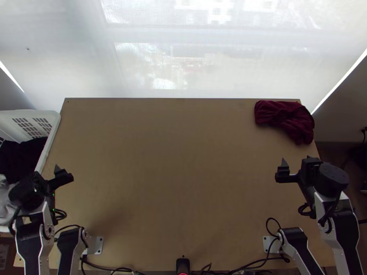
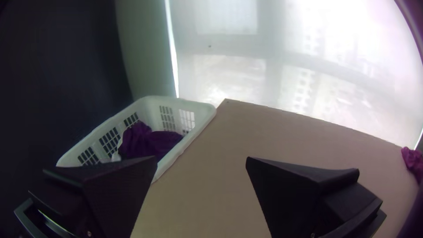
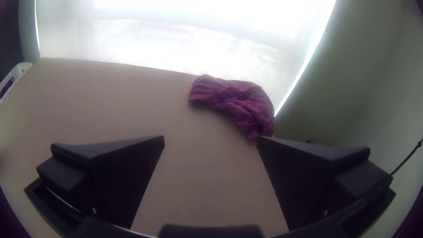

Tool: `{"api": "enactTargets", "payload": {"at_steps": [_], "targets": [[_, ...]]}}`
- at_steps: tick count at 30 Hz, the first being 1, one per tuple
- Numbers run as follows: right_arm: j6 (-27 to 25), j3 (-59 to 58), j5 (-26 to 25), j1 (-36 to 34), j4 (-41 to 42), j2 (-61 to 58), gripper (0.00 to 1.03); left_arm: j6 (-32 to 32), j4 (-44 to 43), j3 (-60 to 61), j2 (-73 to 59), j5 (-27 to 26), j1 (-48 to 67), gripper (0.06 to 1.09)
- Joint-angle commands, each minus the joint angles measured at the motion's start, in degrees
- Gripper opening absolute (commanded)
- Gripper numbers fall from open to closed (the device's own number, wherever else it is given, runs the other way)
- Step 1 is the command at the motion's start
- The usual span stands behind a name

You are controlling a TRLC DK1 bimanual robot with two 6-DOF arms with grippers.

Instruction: Fold the t-shirt

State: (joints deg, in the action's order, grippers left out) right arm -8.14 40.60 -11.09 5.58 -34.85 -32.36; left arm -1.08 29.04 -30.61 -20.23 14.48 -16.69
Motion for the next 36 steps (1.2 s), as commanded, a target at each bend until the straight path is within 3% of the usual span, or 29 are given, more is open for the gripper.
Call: {"api": "enactTargets", "payload": {"at_steps": [1,5,11,16,24,36], "targets": [[7.5,10.4,-0.1,4.3,-9.8,-6.5,0.98,-9.7,9.8,-17.2,-23.9,0.0,-10.7,1.04],[10.8,16.7,5.3,4.4,-16.7,-10.4,0.98,-15.5,14.5,-24.7,-31.9,-0.3,-12.6,1.03],[12.6,26.9,11.7,4.6,-26.7,-18.2,0.98,-13.0,8.6,-26.7,-35.6,-0.9,-14.8,1.03],[12.5,30.3,13.1,5.5,-29.4,-19.7,0.98,-12.8,8.8,-33.8,-47.4,-0.9,-20.0,1.04],[11.9,30.5,13.7,5.1,-31.8,-19.9,0.98,-5.3,9.1,-50.3,-67.5,-0.9,-26.9,1.03],[10.0,28.0,13.6,3.3,-33.9,-20.1,0.98,-5.2,9.6,-73.0,-98.0,-0.3,-33.2,1.03]]}}
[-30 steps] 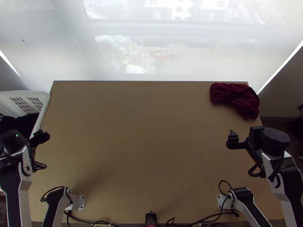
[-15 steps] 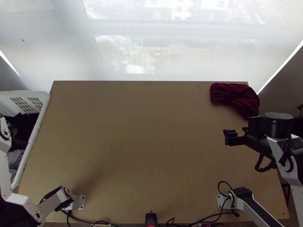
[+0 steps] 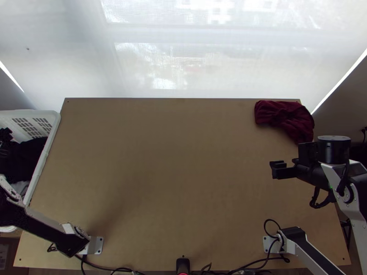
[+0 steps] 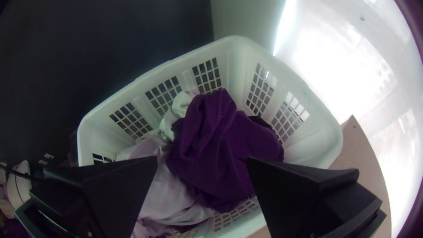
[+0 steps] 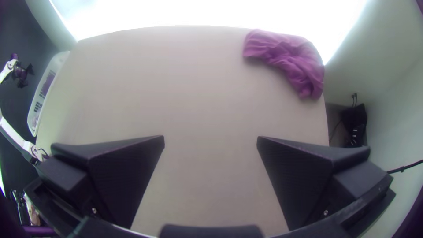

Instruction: Fold the t-shirt

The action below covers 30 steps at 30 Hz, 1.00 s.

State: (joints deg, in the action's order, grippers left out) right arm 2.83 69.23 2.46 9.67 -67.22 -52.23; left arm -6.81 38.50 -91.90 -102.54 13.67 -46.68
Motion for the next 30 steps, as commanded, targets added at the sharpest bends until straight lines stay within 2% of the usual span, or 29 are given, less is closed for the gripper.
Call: {"api": "enactTargets", "payload": {"at_steps": [1,13,16,19,22,25,27,30], "targets": [[-1.3,-0.7,0.1,-0.9,-1.9,-0.2,0.98,0.6,0.2,-13.5,-18.1,0.7,-3.6,1.03],[-2.6,-2.0,0.1,-2.6,-5.1,-0.5,0.98,0.8,0.1,-26.7,-36.2,1.9,-4.5,1.03],[-3.0,-2.1,-0.1,-3.2,-5.6,-0.6,0.98,0.6,0.1,-28.9,-38.5,2.2,-4.3,0.99],[-3.2,-2.2,-0.3,-3.7,-6.0,-0.6,0.98,0.5,0.2,-31.1,-40.5,3.3,-4.4,0.99],[-3.2,-2.5,-0.3,-4.4,-6.0,-0.6,0.98,0.1,0.2,-32.0,-41.6,4.3,-4.5,0.91],[-3.1,-3.1,-0.3,-4.7,-6.0,-0.5,0.98,0.0,0.2,-32.5,-42.5,4.3,-4.7,0.73],[-3.1,-3.3,-0.3,-4.7,-5.9,-0.6,0.98,0.0,0.2,-32.5,-42.5,4.3,-4.7,0.56],[-3.1,-3.2,-0.3,-4.8,-5.6,-0.6,0.98,0.0,0.1,-32.6,-41.9,4.3,-4.8,0.19]]}}
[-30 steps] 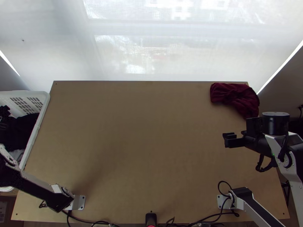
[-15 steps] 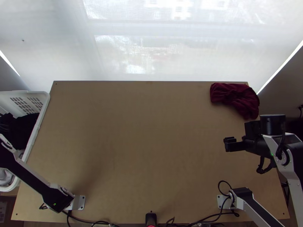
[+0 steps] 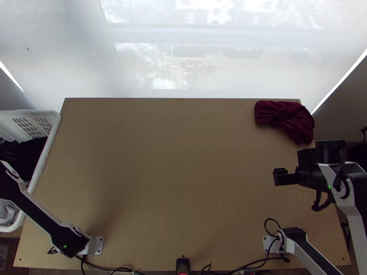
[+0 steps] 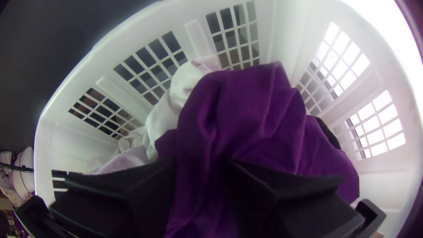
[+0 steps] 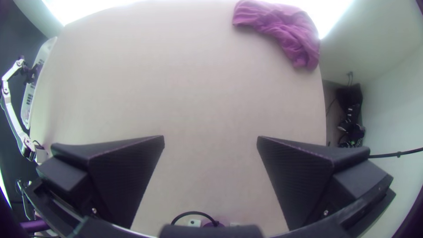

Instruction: Fold the t-shirt

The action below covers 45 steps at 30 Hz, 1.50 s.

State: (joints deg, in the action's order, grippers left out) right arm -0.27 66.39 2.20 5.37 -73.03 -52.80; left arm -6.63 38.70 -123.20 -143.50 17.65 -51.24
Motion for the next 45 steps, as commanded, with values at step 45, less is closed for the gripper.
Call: {"api": "enactTargets", "payload": {"at_steps": [45], "targets": [[-2.7,-9.9,-0.2,9.9,1.6,12.6,0.98,-19.1,13.4,2.9,77.1,-19.6,65.5,0.1]]}}
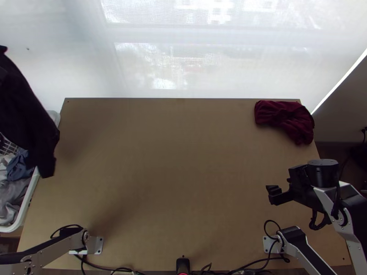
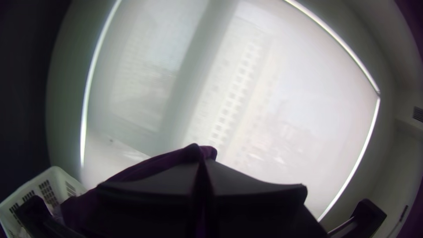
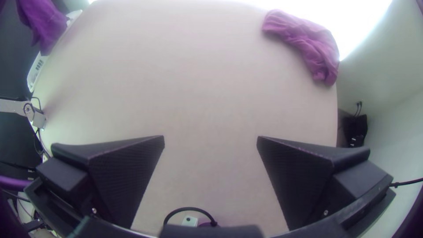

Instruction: Fold the t-shirt

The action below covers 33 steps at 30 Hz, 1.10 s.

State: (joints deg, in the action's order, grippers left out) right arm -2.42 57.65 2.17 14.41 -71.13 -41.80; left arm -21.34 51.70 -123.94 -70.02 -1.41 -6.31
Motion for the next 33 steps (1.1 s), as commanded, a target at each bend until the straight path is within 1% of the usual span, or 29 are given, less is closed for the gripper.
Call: {"api": "enactTargets", "payload": {"at_steps": [1,3,5,10,18,20,25,30,33], "targets": [[-0.8,-0.7,-0.2,0.9,-0.3,1.5,0.98,-4.4,0.4,5.1,3.8,-1.1,22.6,0.1],[-0.8,0.0,-0.4,0.8,-0.4,0.8,0.98,-4.4,0.4,7.7,4.0,-4.0,25.7,0.1],[-0.7,0.3,-0.6,0.9,-0.3,0.1,0.98,-4.3,0.4,9.9,3.9,-4.4,30.3,0.1],[-0.1,0.4,-1.5,0.1,1.0,-1.7,0.98,-2.8,-1.6,15.7,2.0,-4.1,41.8,0.1],[-1.3,0.0,-3.4,-5.8,2.8,-2.2,0.98,-0.6,-10.7,25.8,-3.9,-3.2,59.6,0.1],[-1.5,-0.3,-3.6,-7.4,2.8,-2.1,0.98,0.1,-11.8,26.2,-6.3,-3.2,64.8,0.1],[-1.5,-0.5,-3.6,-10.3,2.8,-1.5,0.98,2.7,-15.6,26.3,-12.9,-3.2,73.4,0.1],[-1.5,-0.7,-3.6,-11.7,2.8,-1.1,0.98,2.8,-21.2,26.1,-19.4,-3.2,77.9,0.1],[-1.5,-1.1,-3.6,-12.0,2.8,-0.6,0.98,2.8,-23.1,25.9,-22.8,-3.2,78.6,0.1]]}}
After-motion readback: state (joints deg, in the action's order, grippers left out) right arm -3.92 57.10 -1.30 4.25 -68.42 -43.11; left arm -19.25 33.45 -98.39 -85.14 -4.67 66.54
